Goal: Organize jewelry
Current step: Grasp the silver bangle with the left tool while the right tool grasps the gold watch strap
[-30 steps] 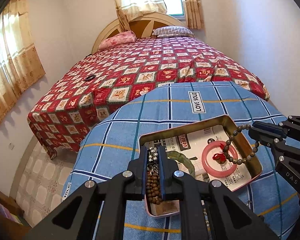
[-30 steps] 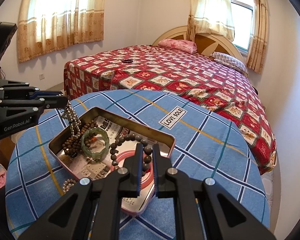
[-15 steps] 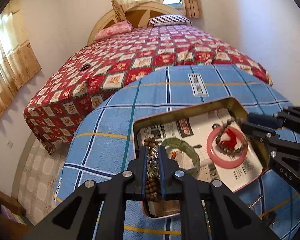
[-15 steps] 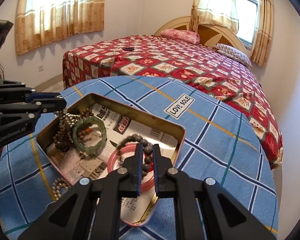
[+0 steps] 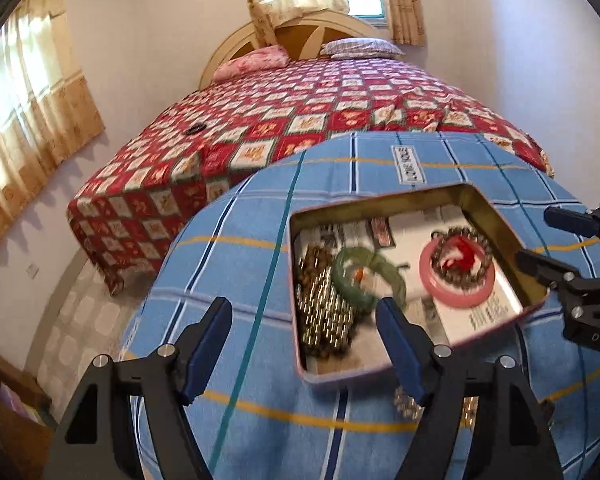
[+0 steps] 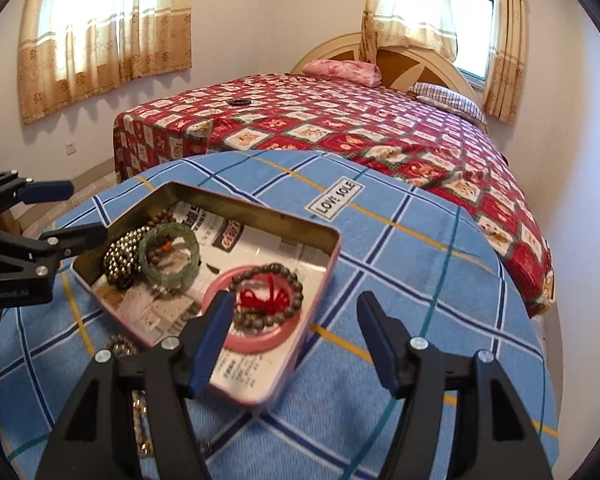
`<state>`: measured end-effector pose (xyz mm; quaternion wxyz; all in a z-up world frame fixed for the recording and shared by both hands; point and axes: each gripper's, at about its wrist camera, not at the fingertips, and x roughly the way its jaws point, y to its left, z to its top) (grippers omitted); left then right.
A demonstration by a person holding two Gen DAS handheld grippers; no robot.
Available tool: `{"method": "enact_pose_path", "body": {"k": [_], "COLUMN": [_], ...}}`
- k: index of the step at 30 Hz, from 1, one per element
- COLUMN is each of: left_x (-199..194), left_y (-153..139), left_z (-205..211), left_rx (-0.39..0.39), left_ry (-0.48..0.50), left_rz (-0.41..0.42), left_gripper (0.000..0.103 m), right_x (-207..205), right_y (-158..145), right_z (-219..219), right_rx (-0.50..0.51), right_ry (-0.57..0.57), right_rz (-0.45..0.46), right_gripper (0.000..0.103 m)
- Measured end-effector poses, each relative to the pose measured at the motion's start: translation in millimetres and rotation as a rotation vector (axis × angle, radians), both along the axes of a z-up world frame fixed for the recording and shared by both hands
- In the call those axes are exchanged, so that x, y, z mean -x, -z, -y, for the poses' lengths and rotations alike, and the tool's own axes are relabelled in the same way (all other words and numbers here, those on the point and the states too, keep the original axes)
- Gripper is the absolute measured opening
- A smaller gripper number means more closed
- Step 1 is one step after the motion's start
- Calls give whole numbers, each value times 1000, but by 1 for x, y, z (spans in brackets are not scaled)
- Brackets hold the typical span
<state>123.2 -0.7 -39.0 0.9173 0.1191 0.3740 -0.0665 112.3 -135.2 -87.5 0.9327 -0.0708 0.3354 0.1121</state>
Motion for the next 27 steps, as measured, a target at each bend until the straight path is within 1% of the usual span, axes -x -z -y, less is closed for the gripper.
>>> {"method": "enact_pose_path", "body": {"k": [2,6,14,17,21,27], "left_x": [10,30,64,69,76,79], "left_y": [4,15,40,39,33,34], "left_z": [-3,-9,-16,-9,2,15], "left_rx": [12,12,23,36,54,38], "left_ry": [-8,-27,-64,-57,-35,-8], "left_rz": [-7,-32,-95,-95,-83,-90], "left_gripper": [75,75,75,75,75,75], "right_x": [6,21,66,80,91,104], "right_y": [1,4,14,20,26,29], "right_z": [1,3,7,6,3,-8], "right_rx": [1,7,0,4,0,-2], "right_ry": [-3,-3,-15,-16,-14,-62], "right_rz": [-2,-6,-30,-37,-52,-60], "right_gripper": [66,67,70,70,75,81]}}
